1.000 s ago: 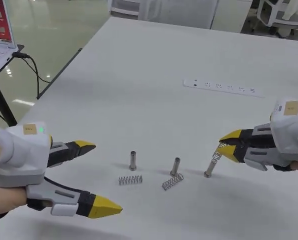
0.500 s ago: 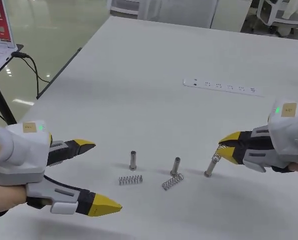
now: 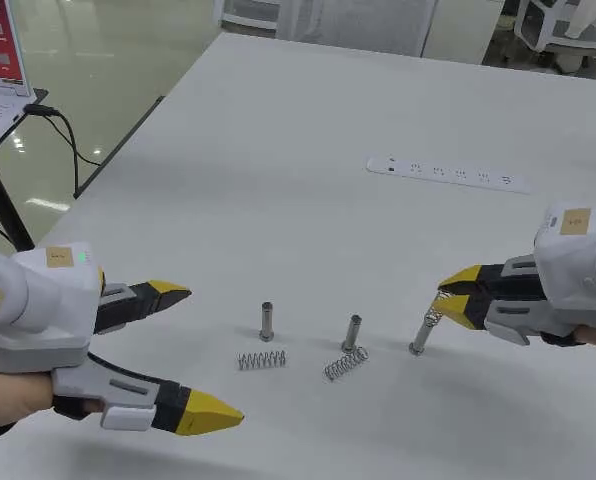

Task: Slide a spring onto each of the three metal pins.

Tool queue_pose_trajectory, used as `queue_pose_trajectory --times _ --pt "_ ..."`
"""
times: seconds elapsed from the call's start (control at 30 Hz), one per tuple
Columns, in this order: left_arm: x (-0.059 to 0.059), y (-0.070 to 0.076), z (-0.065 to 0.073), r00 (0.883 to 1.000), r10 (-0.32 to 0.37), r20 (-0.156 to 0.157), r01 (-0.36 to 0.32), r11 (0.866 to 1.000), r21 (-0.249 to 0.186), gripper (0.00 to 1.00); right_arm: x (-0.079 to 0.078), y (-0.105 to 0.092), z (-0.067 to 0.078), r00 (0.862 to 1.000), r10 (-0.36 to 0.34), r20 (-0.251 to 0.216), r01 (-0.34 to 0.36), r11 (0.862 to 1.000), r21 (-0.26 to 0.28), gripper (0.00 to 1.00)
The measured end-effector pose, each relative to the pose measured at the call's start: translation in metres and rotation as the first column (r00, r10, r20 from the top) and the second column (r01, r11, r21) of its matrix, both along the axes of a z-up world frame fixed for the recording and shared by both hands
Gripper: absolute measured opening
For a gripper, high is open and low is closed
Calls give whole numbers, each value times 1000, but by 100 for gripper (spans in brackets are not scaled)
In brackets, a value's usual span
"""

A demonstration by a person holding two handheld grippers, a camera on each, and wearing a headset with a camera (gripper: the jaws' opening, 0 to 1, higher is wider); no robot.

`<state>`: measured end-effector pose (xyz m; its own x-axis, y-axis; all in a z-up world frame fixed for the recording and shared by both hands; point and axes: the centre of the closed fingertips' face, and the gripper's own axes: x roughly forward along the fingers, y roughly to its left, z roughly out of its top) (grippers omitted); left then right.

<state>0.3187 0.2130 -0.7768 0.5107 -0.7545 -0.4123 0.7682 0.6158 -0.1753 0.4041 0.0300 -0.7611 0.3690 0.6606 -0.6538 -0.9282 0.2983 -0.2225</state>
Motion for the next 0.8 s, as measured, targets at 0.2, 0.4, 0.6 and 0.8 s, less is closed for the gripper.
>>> queue_pose_trajectory --times 0.2,0.4,0.6,0.8 --pt "-1 1 -1 1000 4 -2 -4 1000 0 98 -2 0 -7 1000 1 -9 -1 1000 -11 7" --pt "-3 1 -3 1000 1 -10 -1 1000 4 98 -2 0 -17 1000 -1 -21 0 1000 -28 7" --pt "-2 1 -3 1000 1 -12 -1 1000 5 98 -2 -1 -31 999 -5 -39 3 999 -52 7" --pt "-2 1 -3 1000 1 -13 -1 1000 6 98 -3 -7 -42 998 -14 -56 9 997 -74 7"
